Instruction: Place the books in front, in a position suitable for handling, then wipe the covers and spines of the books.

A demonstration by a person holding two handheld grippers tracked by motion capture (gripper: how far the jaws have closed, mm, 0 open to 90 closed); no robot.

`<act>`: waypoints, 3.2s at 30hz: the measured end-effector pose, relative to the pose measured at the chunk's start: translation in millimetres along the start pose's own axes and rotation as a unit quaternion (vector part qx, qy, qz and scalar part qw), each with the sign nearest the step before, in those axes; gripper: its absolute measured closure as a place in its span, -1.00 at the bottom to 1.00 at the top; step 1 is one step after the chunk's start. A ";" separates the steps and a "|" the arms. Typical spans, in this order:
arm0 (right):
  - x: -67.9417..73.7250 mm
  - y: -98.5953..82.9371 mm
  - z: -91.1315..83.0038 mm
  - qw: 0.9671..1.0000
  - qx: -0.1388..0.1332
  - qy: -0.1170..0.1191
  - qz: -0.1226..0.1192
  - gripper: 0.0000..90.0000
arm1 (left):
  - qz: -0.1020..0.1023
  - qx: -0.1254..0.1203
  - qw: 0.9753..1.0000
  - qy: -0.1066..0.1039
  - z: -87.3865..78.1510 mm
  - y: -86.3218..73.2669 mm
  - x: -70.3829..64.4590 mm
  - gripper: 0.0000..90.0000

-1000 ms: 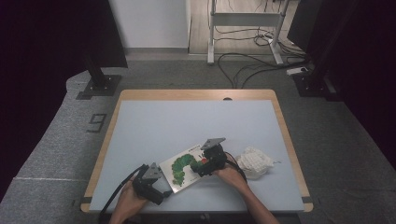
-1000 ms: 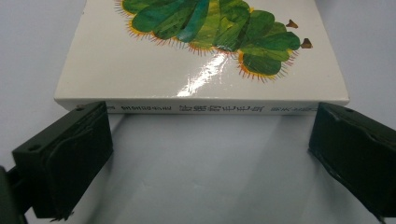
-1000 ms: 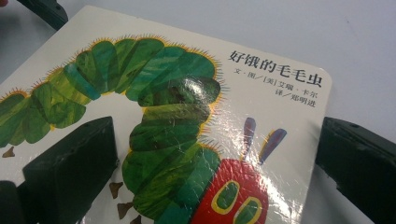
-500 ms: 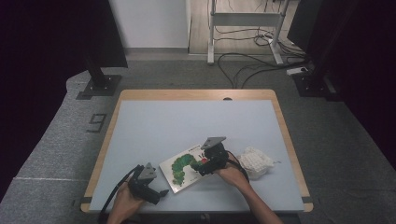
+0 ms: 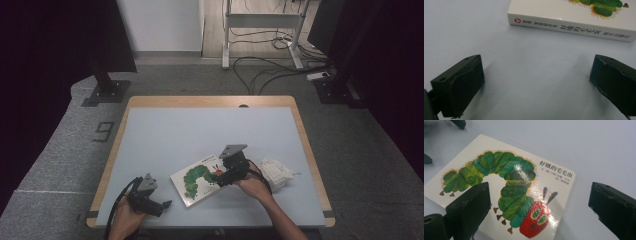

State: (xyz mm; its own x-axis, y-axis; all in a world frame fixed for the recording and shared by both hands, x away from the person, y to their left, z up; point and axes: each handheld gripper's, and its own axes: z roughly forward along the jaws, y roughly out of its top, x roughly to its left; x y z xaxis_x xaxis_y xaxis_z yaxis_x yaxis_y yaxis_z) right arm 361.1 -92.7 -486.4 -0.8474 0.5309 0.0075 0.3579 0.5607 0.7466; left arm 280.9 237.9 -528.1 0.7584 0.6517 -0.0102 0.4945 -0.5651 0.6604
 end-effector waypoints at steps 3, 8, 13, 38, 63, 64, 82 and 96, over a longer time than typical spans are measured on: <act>-1.3 0.8 -7.8 1.000 0.003 -0.007 -0.001 -0.92 | -0.001 0.000 1.000 -0.001 0.1 -0.2 0.3 -1.00; -2.4 -1.3 -21.1 1.000 0.003 -0.016 -0.002 -0.91 | -0.001 -0.001 1.000 -0.001 0.1 -0.4 0.3 -1.00; -6.0 -6.7 -32.0 1.000 0.003 -0.026 0.003 -0.90 | -0.001 -0.001 1.000 -0.002 0.2 -0.5 0.4 -1.00; -37.6 -46.8 -97.9 0.994 0.002 -0.094 0.053 -0.90 | -0.001 -0.001 1.000 -0.002 0.3 -0.6 0.3 -1.00; -58.9 -97.9 -104.8 0.988 0.027 -0.121 0.087 -1.00 | -0.001 -0.002 1.000 -0.001 0.3 -0.6 0.4 -1.00; -60.1 -102.0 -100.9 0.988 0.034 -0.119 0.089 -1.00 | -0.001 -0.002 1.000 -0.001 0.3 -0.6 0.4 -1.00; -62.3 -116.7 -86.0 0.984 0.070 -0.142 0.084 -0.22 | -0.001 -0.002 1.000 -0.001 0.4 -0.6 0.3 -1.00; -67.0 -118.8 -98.4 0.984 0.048 -0.137 0.106 0.27 | -0.001 -0.002 1.000 -0.001 0.4 -0.6 0.3 -1.00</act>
State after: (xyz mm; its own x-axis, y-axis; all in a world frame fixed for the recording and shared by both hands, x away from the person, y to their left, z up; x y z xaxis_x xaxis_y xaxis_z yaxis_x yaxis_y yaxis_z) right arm 336.7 -257.5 -510.1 -0.6170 0.7863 -0.0320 0.5618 0.4685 0.6818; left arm 281.0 238.3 -528.8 0.7581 0.6519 -0.0141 0.4953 -0.5617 0.6627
